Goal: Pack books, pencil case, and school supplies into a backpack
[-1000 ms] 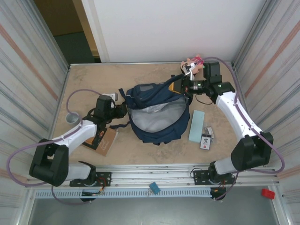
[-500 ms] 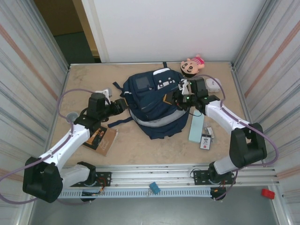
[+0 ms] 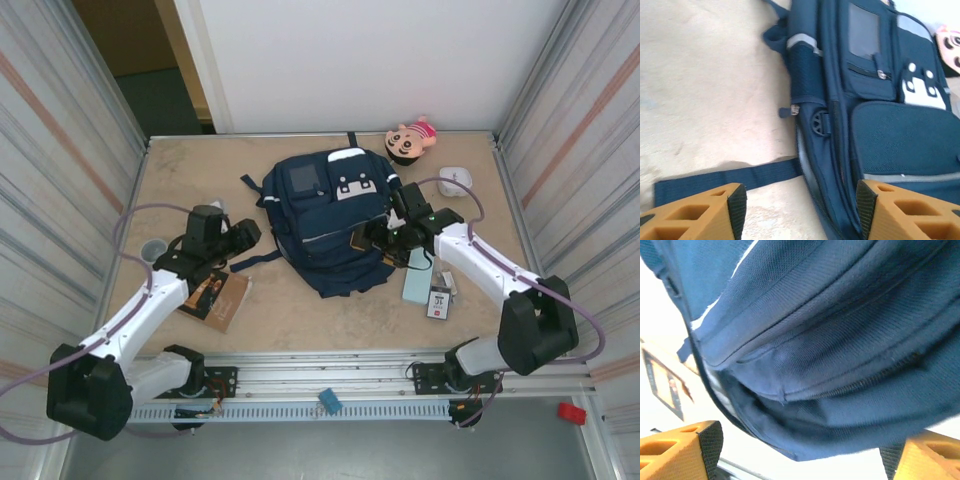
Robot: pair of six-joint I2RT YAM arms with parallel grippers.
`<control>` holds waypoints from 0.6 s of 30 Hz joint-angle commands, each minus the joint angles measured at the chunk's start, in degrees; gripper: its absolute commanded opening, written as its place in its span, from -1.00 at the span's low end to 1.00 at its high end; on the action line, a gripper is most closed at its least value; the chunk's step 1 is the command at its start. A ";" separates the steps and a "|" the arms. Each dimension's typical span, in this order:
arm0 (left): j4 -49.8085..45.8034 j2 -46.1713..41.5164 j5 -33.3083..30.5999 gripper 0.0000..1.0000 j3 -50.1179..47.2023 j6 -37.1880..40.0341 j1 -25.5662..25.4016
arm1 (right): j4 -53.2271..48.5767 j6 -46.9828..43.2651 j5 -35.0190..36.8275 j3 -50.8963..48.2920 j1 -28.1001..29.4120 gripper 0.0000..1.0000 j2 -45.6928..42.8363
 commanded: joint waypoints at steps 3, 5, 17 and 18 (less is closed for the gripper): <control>-12.19 -0.48 -2.39 0.26 2.08 -5.63 3.31 | -10.48 -1.52 9.26 0.51 1.04 0.66 -2.00; -13.34 -0.58 -2.02 0.28 1.38 -5.24 4.83 | -11.59 -1.70 10.71 1.46 2.25 0.67 -2.80; -6.98 1.53 2.37 0.55 -8.29 -3.58 15.32 | 5.12 -7.25 11.81 5.68 12.84 0.62 -5.23; -6.45 2.99 2.59 0.56 -8.44 -3.06 15.32 | 6.52 -7.31 11.72 5.79 13.15 0.62 -4.75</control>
